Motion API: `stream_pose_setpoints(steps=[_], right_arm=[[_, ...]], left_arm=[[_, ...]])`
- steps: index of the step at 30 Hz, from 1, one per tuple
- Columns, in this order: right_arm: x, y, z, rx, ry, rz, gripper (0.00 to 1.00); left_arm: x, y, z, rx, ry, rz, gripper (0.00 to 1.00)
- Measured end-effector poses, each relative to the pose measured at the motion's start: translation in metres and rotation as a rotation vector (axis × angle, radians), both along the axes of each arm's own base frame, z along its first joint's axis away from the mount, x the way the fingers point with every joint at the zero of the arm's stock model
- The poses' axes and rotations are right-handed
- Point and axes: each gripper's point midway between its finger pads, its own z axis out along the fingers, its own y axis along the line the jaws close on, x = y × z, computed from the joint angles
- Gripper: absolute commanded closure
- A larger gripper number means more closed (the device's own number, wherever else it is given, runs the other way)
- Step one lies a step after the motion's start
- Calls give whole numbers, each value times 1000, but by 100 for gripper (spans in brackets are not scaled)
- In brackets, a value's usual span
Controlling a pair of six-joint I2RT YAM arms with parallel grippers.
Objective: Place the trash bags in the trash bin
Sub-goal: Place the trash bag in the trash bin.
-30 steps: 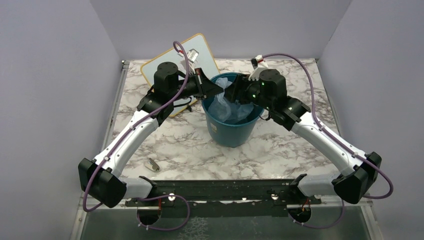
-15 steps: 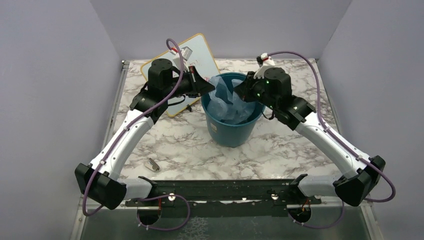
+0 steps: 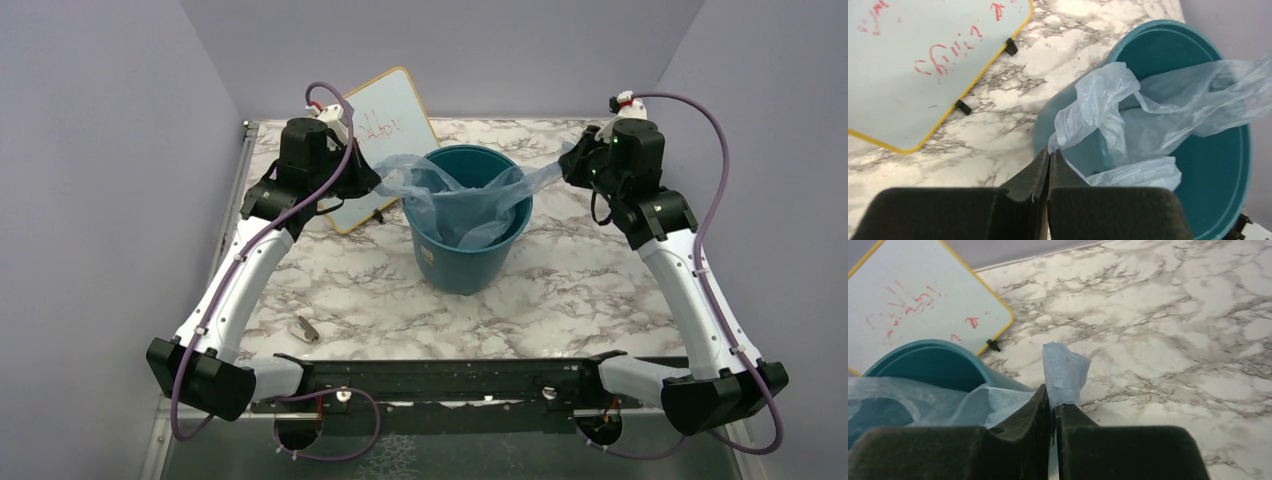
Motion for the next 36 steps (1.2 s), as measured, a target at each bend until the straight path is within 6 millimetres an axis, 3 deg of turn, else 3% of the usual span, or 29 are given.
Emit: stream_pose_setpoints(steps=[5, 10, 16, 19, 24, 29, 32, 36], right_arm=[[2, -24, -5, -67, 15, -64, 87], [-5, -30, -19, -116, 53, -56, 87], [-25, -35, -84, -145, 212, -60, 86], [-29, -32, -107, -132, 270, -59, 82], [-32, -16, -125, -58, 305, -7, 78], [-34, 8, -166, 65, 368, 51, 76], [-31, 22, -174, 125, 389, 91, 71], [-32, 25, -173, 133, 393, 106, 61]], left_arm=[[1, 19, -3, 95, -1, 46, 100], [-4, 30, -21, 158, 37, 60, 100], [-13, 37, -60, 215, 122, 55, 100], [-16, 38, -75, 224, 153, 51, 100], [-18, 24, -96, 153, 180, 17, 100], [-20, -2, -123, -12, 200, -28, 100], [-17, -12, -123, -83, 180, -43, 100], [-14, -18, -119, -139, 136, -57, 96]])
